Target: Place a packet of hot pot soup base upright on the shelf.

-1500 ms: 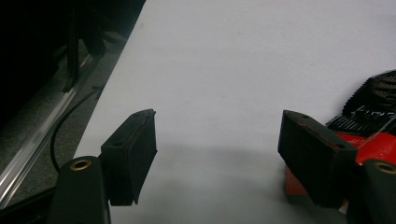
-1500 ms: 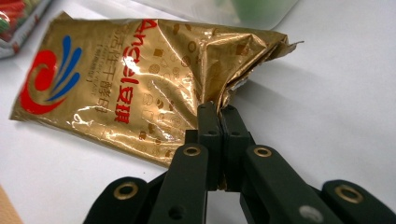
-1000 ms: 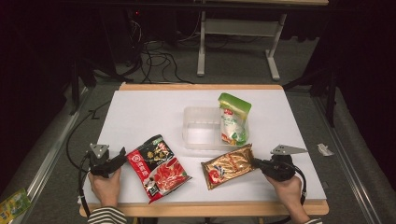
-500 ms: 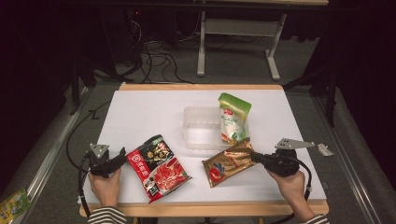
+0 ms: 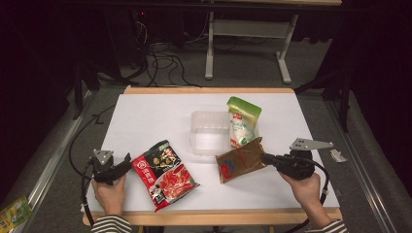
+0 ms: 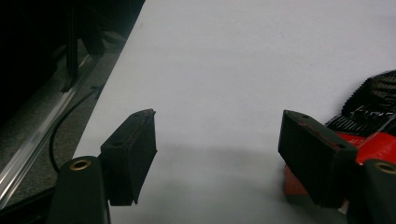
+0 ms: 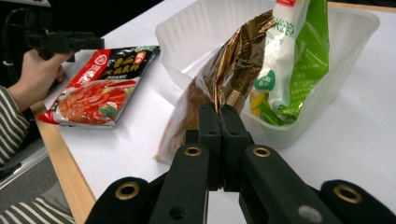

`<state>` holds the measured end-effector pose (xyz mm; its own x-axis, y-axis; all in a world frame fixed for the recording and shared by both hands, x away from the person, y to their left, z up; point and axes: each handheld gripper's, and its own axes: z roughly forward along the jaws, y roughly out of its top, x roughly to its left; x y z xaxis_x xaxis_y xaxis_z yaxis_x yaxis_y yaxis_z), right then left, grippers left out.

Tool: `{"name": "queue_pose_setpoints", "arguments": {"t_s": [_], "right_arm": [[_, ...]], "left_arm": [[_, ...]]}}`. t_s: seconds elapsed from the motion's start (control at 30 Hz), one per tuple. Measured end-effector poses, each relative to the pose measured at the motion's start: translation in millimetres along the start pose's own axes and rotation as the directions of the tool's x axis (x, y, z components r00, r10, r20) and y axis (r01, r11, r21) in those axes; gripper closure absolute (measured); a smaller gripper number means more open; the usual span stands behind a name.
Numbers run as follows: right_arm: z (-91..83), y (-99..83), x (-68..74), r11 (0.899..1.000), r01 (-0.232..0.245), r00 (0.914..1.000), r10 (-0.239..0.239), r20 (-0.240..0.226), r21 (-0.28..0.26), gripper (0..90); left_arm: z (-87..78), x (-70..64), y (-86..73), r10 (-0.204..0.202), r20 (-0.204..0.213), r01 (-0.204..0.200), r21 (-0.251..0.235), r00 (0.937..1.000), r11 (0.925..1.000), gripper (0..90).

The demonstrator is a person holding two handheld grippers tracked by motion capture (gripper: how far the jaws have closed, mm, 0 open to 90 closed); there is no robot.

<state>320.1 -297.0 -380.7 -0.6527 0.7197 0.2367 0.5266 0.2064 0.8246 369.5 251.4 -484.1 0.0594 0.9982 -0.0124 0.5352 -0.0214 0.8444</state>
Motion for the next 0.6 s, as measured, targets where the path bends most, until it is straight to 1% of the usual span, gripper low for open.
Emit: {"name": "queue_pose_setpoints", "arguments": {"t_s": [0.1,0.13,0.17,0.2,0.3,0.33,0.43,0.5,0.6], "right_arm": [[-2.7,4.5,1.6,1.000,0.002,1.0000,-0.002,-0.005,-0.007,90.0],[-3.8,6.5,1.4,1.000,0.011,0.9999,-0.011,-0.007,-0.009,90.0],[-4.6,7.6,1.9,1.000,0.006,0.9999,-0.006,-0.008,-0.011,90.0],[-5.4,9.2,1.7,1.000,0.015,0.9998,-0.015,-0.009,-0.016,90.0],[-9.0,13.8,2.5,1.000,0.006,0.9998,-0.006,-0.017,-0.022,90.0],[-9.9,15.2,2.2,1.000,0.011,0.9998,-0.012,-0.019,-0.028,90.0],[-12.3,17.8,2.7,1.000,0.006,0.9997,-0.007,-0.023,-0.029,90.0],[-14.3,21.8,3.4,0.999,0.014,0.9996,-0.015,-0.025,-0.040,90.0],[-16.2,26.6,4.4,0.999,0.019,0.9994,-0.020,-0.030,-0.041,90.0]], "left_arm": [[0.0,-0.1,0.0,0.000,-0.002,0.000,-0.001,1.0000,1.0000,28.4],[0.0,-0.1,0.0,0.000,-0.002,0.000,-0.001,1.0000,1.0000,28.4],[0.0,-0.1,0.0,0.000,-0.002,0.000,-0.001,1.0000,1.0000,28.4],[0.0,-0.1,0.0,0.000,-0.002,0.000,-0.002,1.0000,1.0000,28.3],[0.0,-0.1,-0.1,-0.001,-0.001,0.001,-0.002,1.0000,1.0000,28.3],[-0.1,0.0,-0.1,-0.001,-0.001,0.001,-0.002,1.0000,1.0000,28.3],[-0.2,0.0,-0.1,-0.001,-0.001,0.001,-0.003,1.0000,1.0000,28.3],[-0.5,0.5,-0.2,-0.005,0.003,0.005,-0.005,1.0000,1.0000,28.3],[-0.6,0.5,-0.2,-0.006,0.003,0.006,-0.006,1.0000,1.0000,28.4]]}}
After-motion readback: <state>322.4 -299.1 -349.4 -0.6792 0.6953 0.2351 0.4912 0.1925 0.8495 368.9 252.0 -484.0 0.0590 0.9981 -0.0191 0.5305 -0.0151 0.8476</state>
